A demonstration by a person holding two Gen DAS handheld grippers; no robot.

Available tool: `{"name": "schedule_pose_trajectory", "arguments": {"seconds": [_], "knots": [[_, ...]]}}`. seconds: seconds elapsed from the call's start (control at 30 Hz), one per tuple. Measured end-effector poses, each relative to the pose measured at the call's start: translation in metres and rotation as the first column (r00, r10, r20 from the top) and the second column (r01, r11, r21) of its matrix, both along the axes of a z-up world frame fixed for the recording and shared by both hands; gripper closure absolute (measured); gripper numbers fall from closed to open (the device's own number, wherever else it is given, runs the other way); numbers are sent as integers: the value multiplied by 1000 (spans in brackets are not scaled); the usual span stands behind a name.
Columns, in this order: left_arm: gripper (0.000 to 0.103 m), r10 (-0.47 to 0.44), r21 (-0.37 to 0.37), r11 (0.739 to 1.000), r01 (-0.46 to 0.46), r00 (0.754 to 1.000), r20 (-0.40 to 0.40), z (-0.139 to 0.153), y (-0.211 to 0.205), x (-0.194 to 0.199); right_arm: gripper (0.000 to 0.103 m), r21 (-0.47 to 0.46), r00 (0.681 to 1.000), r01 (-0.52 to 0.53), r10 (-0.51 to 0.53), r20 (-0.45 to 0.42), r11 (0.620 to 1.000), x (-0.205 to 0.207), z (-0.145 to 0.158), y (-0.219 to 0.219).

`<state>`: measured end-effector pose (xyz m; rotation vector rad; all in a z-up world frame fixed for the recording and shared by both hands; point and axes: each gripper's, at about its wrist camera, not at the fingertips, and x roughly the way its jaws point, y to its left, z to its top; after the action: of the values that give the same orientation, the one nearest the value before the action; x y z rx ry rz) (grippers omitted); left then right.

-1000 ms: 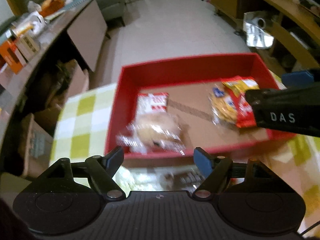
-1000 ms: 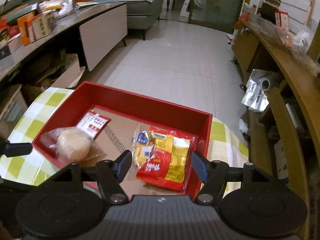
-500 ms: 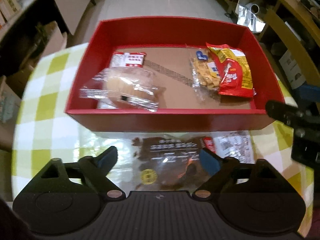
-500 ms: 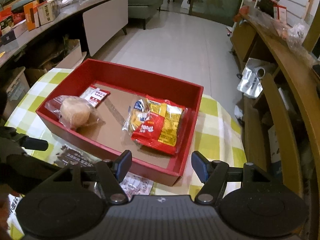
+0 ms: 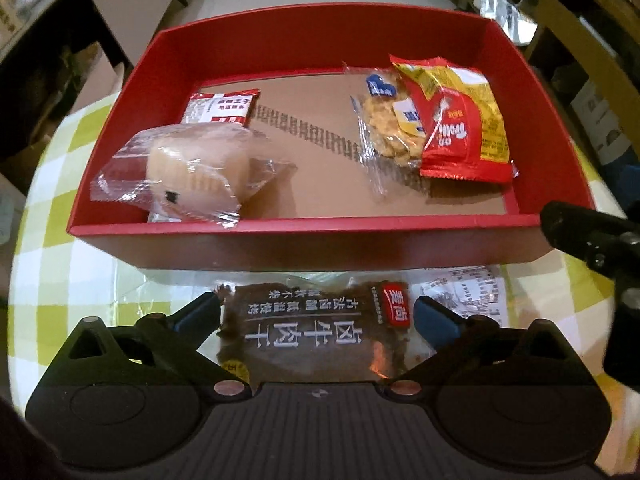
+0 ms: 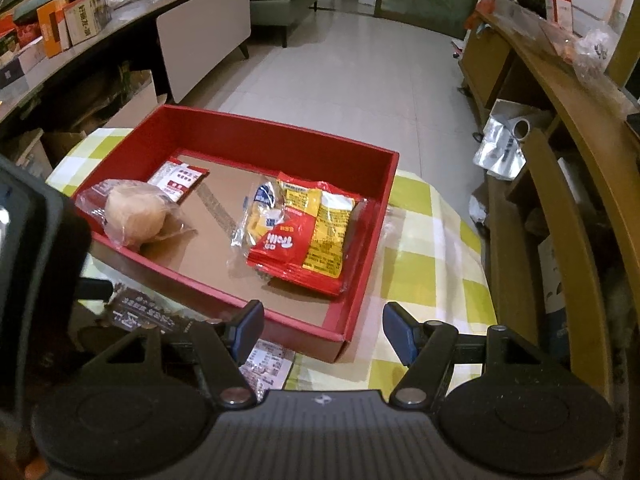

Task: Organize snacks
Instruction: 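Lower the left gripper onto the brown beef jerky packet and grasp it while the right withdraws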

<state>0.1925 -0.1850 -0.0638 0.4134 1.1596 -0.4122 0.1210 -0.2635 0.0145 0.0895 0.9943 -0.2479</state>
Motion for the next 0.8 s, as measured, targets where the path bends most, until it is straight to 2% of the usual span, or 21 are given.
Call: {"name": "schedule_pose_trajectory", "arguments": {"seconds": [0.1, 0.27, 0.53, 0.63, 0.8], "knots": [[0, -11, 2, 1000, 11, 1000, 24, -2, -4, -2, 28, 3, 1000, -1, 1, -7, 1000, -2, -2, -2], [0, -12, -36, 999, 13, 1000, 19, -4, 3, 0, 28, 11, 1000, 1, -1, -14, 1000, -3, -4, -4], [0, -33, -27, 999, 34, 999, 37, -7, 1, -2, 28, 12, 999, -20, 20, -26, 1000, -1, -7, 0], [0, -47, -1, 999, 47, 999, 26, -7, 8, -9, 28, 22, 1000, -22, 22, -18, 1000, 0, -4, 2], [0, -40, 2, 999, 40, 999, -14, -5, 32, -20, 27, 24, 998, -57, 57, -18, 998, -2, 0, 15]]}}
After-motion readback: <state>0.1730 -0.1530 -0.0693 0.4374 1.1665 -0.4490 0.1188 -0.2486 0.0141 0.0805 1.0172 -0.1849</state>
